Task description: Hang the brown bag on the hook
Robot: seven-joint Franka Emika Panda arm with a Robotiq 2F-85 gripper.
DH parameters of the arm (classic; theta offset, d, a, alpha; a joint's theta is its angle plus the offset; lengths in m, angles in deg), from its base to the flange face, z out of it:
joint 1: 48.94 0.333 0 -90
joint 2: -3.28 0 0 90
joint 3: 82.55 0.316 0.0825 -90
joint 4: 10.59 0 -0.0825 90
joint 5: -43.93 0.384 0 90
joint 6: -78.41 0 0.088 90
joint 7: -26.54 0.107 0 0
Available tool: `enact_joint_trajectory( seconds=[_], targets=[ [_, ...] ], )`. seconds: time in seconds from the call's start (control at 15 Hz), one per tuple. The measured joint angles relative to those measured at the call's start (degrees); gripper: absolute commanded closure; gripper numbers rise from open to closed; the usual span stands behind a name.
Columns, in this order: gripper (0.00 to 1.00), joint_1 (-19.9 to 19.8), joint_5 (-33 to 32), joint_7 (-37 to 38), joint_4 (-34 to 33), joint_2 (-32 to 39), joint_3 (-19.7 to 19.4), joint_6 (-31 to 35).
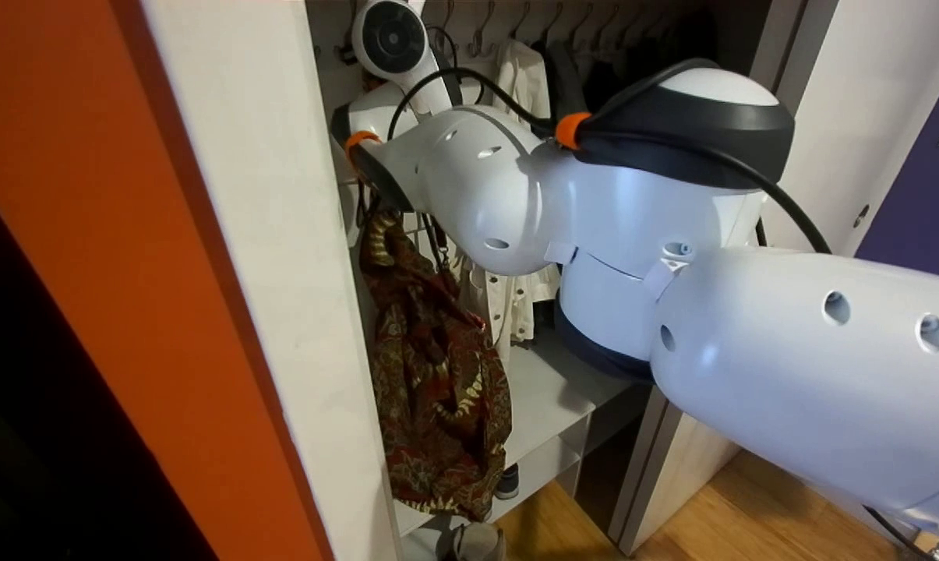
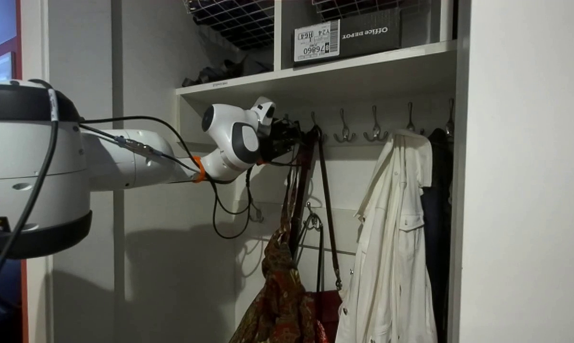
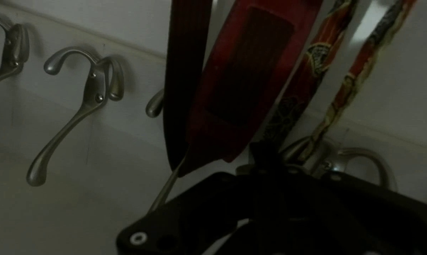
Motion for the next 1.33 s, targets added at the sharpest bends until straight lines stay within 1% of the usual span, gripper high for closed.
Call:
enact_joint_trajectory(
  seconds=[0.07,0.13,0.2,0.27,0.33,0.53,0.67,0.87,1.13,1.2,1.33],
  targets=[
    [0.72,0.12,-0.07,0.45,0.0,-0.01,-0.41,-1.25],
    [0.68,0.23,-0.21,0.84,0.0,-0.01,-0.77,-2.57],
    [0.62,0.34,-0.4,1.22,0.01,0.01,-1.12,-3.78],
    [0.57,0.41,-3.6,2.61,0.26,-0.6,-0.34,-3.98],
    [0.56,0.51,-8.12,4.91,0.57,-1.67,1.23,-3.97],
    [0.56,0.64,-19.76,10.3,1.0,-4.7,5.8,-4.2],
    [0.56,0.82,-20.53,10.28,0.84,-5.48,6.45,-5.89],
    [0.56,0.78,-20.52,10.2,0.84,-5.86,7.25,-5.75],
    [0.56,0.54,-20.49,9.57,1.08,-7.33,10.46,-4.74],
    [0.81,0.52,-20.47,9.51,1.26,-7.75,11.37,-4.38],
    [0.81,0.4,-20.37,8.88,1.62,-8.78,13.51,-3.34]
  ],
)
